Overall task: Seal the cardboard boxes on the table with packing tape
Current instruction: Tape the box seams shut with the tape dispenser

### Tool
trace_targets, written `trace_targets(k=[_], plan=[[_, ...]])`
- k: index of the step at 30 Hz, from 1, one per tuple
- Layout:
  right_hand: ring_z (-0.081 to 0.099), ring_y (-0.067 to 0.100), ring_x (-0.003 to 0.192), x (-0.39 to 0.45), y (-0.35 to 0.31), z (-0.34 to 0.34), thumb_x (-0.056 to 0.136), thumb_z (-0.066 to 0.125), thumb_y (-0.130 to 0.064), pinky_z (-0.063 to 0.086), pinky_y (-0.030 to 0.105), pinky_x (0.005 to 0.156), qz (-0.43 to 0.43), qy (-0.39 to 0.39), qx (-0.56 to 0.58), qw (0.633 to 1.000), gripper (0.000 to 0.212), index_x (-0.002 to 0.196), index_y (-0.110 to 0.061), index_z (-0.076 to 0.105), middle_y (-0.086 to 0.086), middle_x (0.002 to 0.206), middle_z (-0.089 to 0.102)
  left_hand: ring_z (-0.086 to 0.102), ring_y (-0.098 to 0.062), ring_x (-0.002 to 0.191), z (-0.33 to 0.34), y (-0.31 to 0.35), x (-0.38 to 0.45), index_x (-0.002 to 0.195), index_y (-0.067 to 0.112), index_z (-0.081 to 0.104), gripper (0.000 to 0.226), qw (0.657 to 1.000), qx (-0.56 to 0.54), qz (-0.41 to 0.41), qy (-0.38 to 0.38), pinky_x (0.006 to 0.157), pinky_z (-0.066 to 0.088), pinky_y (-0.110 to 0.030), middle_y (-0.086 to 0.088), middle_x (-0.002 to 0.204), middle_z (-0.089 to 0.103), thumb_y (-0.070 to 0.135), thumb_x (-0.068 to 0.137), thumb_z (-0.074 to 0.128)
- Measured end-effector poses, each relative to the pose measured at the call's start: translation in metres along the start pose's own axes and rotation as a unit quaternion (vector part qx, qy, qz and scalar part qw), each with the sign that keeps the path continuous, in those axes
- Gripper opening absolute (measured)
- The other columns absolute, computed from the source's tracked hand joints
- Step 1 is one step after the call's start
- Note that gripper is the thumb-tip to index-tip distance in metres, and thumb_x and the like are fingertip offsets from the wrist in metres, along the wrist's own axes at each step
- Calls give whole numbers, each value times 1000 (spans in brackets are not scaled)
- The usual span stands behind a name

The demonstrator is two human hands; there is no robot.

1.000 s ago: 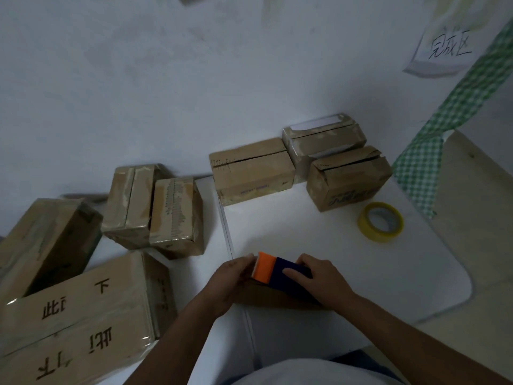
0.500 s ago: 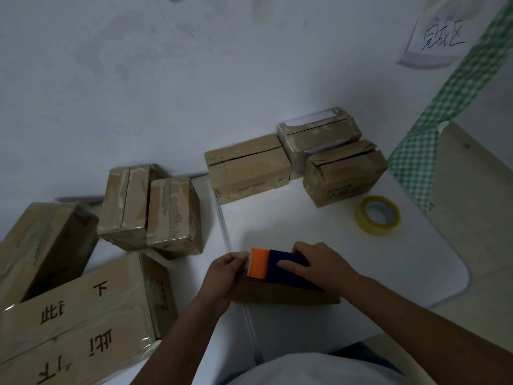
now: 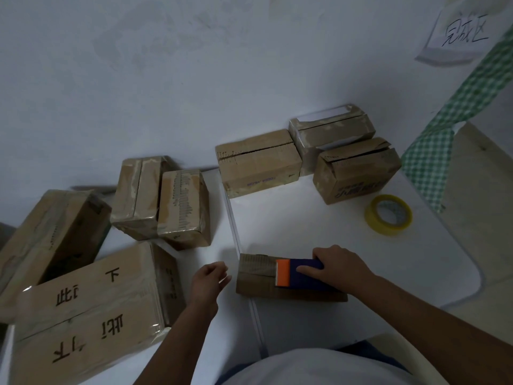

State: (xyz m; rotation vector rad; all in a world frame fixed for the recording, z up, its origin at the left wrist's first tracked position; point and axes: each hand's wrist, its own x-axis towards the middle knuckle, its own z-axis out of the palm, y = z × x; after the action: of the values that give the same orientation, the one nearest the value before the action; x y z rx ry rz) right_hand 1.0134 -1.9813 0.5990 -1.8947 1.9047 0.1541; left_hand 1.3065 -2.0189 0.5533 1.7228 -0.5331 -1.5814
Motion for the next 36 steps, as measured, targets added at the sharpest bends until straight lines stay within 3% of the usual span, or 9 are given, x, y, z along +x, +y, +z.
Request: trace_targets(k=[10, 17, 20, 23, 27, 29, 32, 34, 36], plan=[[59, 16, 81, 7, -15, 0, 85, 40, -76, 50, 30, 70, 20, -30, -44, 998, 61, 101, -19, 55, 2, 96, 62, 60, -21, 76, 13, -31, 19, 105, -9, 64, 17, 998, 22, -45, 28, 70, 52, -28, -17, 87, 63, 2, 93, 62], [61, 19, 84, 7, -24, -1, 87, 41, -72, 44, 29, 66, 18, -23, -67, 997, 61, 103, -16, 56, 5, 98, 63, 59, -27, 99, 20, -38, 20, 104, 9, 66, 14, 983, 182, 4, 10, 85, 50, -41, -17, 109, 66, 18, 98, 58], [61, 19, 85, 7, -25, -1, 87, 41, -73, 43, 28, 66, 24, -20, -67, 997, 61, 103, -16, 57, 5, 99, 63, 57, -31, 107, 20, -36, 17, 116, 6, 63, 23, 962, 271, 41, 0, 94, 52, -50, -18, 121, 58, 19, 100, 55], [61, 19, 85, 7, -26, -2, 87, 40, -73, 43, 28, 65, 25, -20, -69, 997, 62, 104, -16, 56, 4, 99, 63, 51, -33, 119, 20, -32, 19, 135, 5, 49, 41, 942, 328, 63, 14, 101, 48, -46, -16, 135, 42, 11, 96, 61], [60, 19, 86, 8, -26, -1, 87, 41, -73, 39, 28, 64, 31, -23, -64, 997, 61, 102, -16, 56, 4, 100, 63, 64, -28, 104, 20, -20, 13, 111, 11, 68, 21, 926, 352, 129, 28, 87, 51, -35, -10, 107, 69, 13, 100, 50], [60, 19, 85, 8, -26, 0, 87, 40, -73, 39, 28, 64, 31, -22, -62, 997, 60, 102, -16, 55, 4, 100, 63, 65, -22, 96, 20, -20, 1, 101, 20, 69, 22, 921, 357, 159, 9, 74, 48, -29, 1, 95, 69, 20, 103, 46], [60, 18, 83, 8, -27, 1, 87, 41, -73, 39, 28, 63, 31, -24, -60, 997, 59, 99, -17, 55, 4, 98, 63, 57, -10, 94, 20, -27, -10, 118, 26, 60, 30, 880, 438, 163, -88, 73, 41, -21, 8, 104, 59, 38, 106, 35], [58, 17, 80, 9, -27, 1, 87, 41, -73, 40, 28, 63, 31, -24, -57, 998, 57, 94, -18, 53, 4, 96, 63, 58, -6, 94, 22, -22, -15, 122, 27, 52, 32, 875, 430, 158, -157, 71, 43, -11, 8, 112, 58, 47, 103, 36], [54, 16, 74, 9, -26, 2, 87, 41, -73, 39, 27, 62, 32, -22, -57, 998, 55, 91, -19, 50, 4, 94, 63, 59, -14, 116, 23, -14, -15, 133, 22, 45, 48, 866, 415, 209, -184, 88, 48, -13, 3, 131, 57, 53, 95, 47]])
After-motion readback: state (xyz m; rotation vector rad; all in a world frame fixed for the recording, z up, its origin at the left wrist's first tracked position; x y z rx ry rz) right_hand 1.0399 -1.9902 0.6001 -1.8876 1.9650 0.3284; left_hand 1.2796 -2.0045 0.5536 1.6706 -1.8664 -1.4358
